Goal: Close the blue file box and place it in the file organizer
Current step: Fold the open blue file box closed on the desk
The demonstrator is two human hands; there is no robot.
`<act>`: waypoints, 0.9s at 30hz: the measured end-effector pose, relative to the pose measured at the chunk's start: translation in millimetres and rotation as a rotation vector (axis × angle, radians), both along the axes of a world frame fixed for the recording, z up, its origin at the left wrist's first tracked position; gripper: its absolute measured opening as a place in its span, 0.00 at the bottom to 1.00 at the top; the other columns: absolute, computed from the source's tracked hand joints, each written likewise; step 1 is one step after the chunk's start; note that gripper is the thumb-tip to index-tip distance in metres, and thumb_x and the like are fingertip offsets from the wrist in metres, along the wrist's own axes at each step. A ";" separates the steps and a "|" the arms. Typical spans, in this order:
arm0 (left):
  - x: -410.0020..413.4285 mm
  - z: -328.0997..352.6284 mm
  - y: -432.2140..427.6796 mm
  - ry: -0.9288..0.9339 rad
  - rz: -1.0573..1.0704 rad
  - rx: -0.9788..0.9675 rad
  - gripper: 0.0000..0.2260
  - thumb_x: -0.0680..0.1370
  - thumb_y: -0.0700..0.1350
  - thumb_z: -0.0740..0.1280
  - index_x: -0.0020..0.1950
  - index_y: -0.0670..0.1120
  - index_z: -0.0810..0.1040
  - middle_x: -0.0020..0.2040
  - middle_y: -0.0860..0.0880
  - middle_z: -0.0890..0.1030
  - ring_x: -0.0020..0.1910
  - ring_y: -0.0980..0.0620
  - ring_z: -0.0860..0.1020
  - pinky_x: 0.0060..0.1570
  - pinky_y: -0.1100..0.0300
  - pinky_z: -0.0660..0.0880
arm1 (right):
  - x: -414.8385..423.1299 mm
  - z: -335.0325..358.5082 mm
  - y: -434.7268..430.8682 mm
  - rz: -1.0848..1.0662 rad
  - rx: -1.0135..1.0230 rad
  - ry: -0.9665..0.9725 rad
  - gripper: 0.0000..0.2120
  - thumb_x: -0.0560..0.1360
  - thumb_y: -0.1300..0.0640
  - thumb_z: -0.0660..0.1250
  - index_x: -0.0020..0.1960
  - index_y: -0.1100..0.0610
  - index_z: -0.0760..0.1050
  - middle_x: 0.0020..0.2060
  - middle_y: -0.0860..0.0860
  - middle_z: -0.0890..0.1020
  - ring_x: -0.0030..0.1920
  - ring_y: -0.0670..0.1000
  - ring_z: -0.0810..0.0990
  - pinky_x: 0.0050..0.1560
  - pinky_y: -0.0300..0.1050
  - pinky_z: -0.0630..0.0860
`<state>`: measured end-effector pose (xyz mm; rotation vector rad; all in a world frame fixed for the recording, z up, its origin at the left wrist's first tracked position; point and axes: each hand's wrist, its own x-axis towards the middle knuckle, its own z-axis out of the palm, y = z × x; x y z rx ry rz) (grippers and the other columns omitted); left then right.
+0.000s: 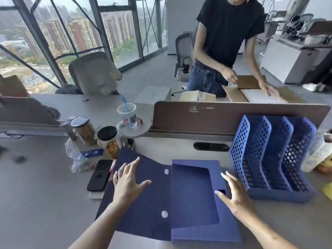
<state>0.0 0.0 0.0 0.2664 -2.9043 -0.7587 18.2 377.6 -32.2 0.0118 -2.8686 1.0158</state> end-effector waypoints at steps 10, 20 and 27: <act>40.8 -24.2 -32.3 -0.145 0.154 -0.239 0.55 0.60 0.65 0.76 0.77 0.63 0.45 0.81 0.50 0.43 0.77 0.41 0.37 0.73 0.35 0.42 | 31.5 -43.7 -0.3 0.089 -0.009 -0.474 0.70 0.45 0.25 0.73 0.79 0.44 0.45 0.78 0.46 0.38 0.79 0.53 0.41 0.77 0.54 0.51; 34.3 -15.5 -63.4 -0.334 0.291 -0.237 0.52 0.64 0.60 0.76 0.79 0.54 0.47 0.67 0.46 0.71 0.64 0.41 0.67 0.60 0.45 0.64 | 33.7 -49.0 -11.9 0.058 0.005 -0.554 0.70 0.53 0.39 0.81 0.79 0.48 0.37 0.77 0.39 0.34 0.79 0.50 0.44 0.77 0.51 0.53; 15.9 10.6 -64.1 -0.260 0.247 0.034 0.41 0.68 0.34 0.66 0.77 0.56 0.58 0.61 0.44 0.72 0.60 0.41 0.69 0.53 0.43 0.75 | 26.9 -46.8 -28.9 0.047 -0.018 -0.546 0.69 0.56 0.42 0.82 0.79 0.50 0.36 0.77 0.42 0.33 0.79 0.51 0.43 0.76 0.50 0.53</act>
